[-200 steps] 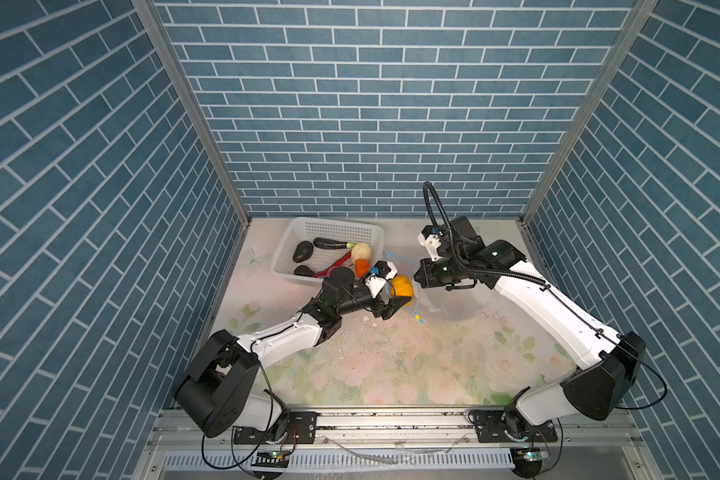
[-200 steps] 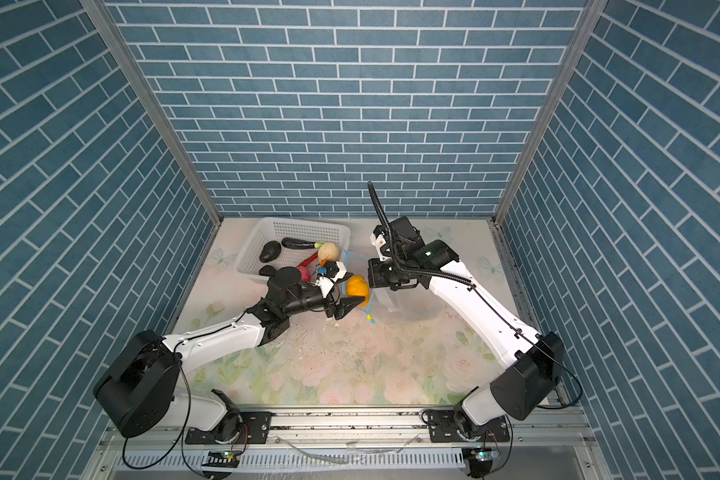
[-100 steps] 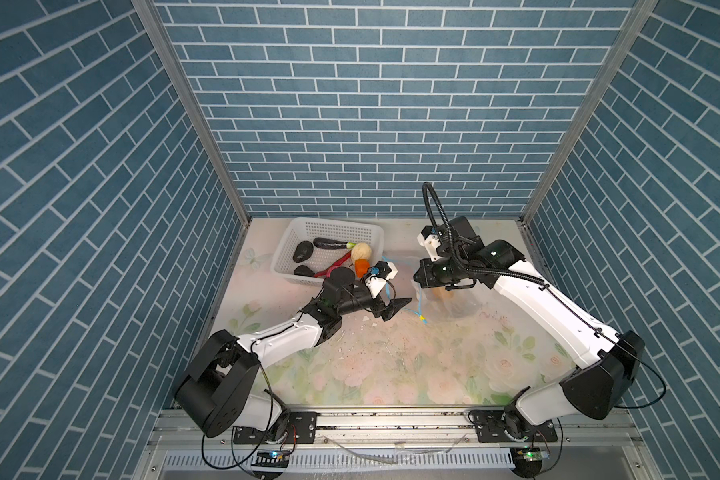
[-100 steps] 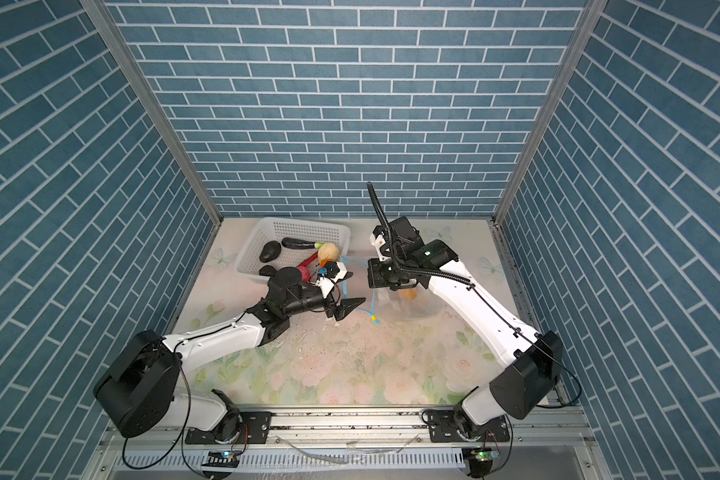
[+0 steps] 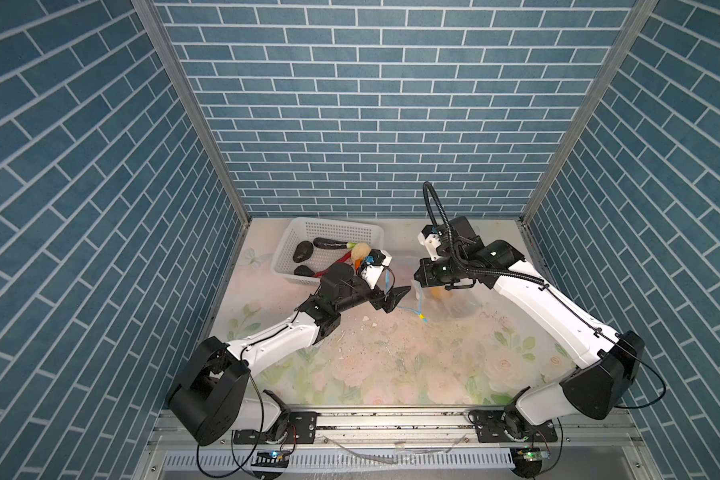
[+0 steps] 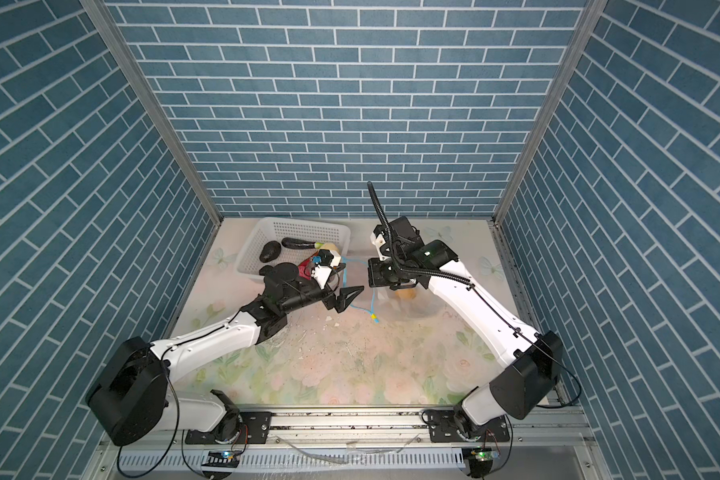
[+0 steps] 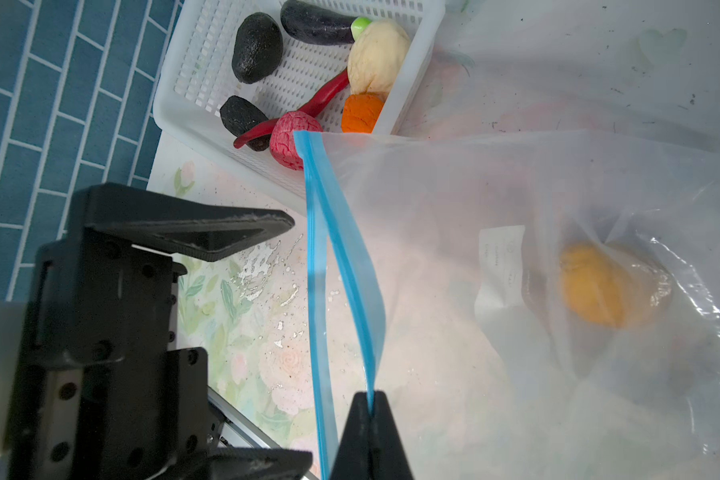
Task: Place the food in the zip-top bag and seal the zipper
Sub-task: 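Move the left gripper back over the basket above the white bun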
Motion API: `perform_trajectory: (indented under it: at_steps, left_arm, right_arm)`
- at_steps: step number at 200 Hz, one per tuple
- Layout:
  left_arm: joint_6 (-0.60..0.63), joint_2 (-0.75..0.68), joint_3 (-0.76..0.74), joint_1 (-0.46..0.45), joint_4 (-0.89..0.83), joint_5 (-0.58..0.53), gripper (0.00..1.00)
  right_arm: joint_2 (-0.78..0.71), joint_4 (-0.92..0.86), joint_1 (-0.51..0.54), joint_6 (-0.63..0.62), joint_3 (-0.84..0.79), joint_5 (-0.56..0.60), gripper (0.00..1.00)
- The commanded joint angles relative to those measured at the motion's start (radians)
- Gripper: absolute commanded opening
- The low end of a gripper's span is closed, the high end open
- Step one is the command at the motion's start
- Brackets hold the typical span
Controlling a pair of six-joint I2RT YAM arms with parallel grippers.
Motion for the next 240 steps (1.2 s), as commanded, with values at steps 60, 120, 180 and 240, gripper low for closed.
perform_trajectory:
  at_steps: [60,120,180,240]
  left_arm:
    - [-0.113,0.008,0.239,0.044,-0.434,-0.220,0.93]
    - [-0.210,0.144,0.434,0.116,-0.653,-0.330,0.90]
    - [-0.248,0.331,0.656,0.188,-0.870,-0.421,0.92]
    - [-0.273,0.551,0.922,0.242,-1.082,-0.343,0.94]
  right_arm:
    - [-0.001,0.043,-0.006,0.009,-0.058,0.027,0.00]
    - [0.019,0.066,-0.006,0.019,-0.065,0.022,0.00]
    - [0.042,0.060,-0.008,0.006,-0.047,0.028,0.00]
    - [0.070,0.056,-0.007,-0.006,-0.038,0.036,0.00]
